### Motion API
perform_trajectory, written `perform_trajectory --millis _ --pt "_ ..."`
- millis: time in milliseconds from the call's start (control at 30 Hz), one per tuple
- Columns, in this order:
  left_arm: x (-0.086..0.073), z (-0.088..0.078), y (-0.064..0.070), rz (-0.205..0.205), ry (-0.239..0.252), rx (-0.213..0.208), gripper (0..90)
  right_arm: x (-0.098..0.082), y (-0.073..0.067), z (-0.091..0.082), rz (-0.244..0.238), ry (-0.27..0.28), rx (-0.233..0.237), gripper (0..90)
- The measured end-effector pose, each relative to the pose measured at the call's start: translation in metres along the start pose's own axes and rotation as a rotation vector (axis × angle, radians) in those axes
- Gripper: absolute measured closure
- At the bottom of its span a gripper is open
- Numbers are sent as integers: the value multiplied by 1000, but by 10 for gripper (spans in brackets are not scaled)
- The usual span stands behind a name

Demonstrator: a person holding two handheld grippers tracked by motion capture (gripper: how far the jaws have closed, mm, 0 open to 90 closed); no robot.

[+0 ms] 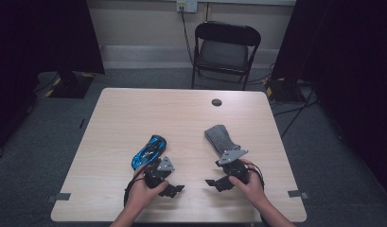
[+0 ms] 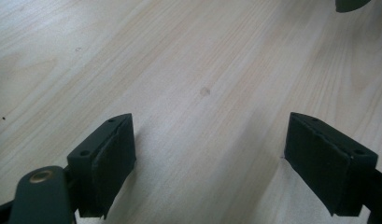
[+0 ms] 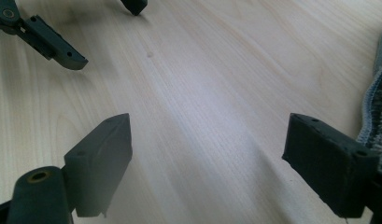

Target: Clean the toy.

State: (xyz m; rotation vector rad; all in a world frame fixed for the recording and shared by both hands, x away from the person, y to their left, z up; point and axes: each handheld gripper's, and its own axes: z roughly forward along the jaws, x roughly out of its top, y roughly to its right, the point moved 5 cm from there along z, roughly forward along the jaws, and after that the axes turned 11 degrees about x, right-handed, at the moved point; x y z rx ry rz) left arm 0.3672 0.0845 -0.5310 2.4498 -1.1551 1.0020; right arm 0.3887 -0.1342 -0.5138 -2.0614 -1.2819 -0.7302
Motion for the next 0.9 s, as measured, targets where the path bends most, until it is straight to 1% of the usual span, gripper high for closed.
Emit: perform_trajectory --millis 67,100,133,200,233,333,433,467,533,600,667,767,867,900 --pt "0 0 2 20 0 7 157 -1 -2 2 -6 -2 10 146" --pt "0 0 4 16 3 8 157 -2 -3 3 -12 -6 17 145" --pt "0 0 4 32 -3 13 157 -3 -4 4 -17 -9 19 145" --pt "-1 1 6 52 3 27 155 -5 -6 6 -22 -13 17 145" --pt "-2 2 6 59 8 26 148 -6 -6 7 -23 -17 17 146" --pt "-2 2 6 57 19 25 138 -11 -9 11 -30 -35 18 146" --pt "-5 3 6 60 56 18 110 -15 -11 15 -54 -70 13 140" --pt "-6 4 7 60 70 15 95 -16 -12 17 -75 -77 5 131" --pt "-6 4 7 65 71 11 72 -16 -13 17 -84 -80 8 127" --pt "-6 5 7 65 72 11 69 -17 -13 18 -87 -63 13 108" --pt "-6 4 8 70 66 11 61 -19 -12 20 -91 -22 13 65" --pt "-6 5 8 61 67 8 53 -20 -12 21 -91 -18 14 64" --pt "-6 5 8 61 69 11 51 -20 -13 20 -90 -18 14 64" --pt "-6 5 8 69 64 11 49 -20 -12 20 -91 -18 14 64"
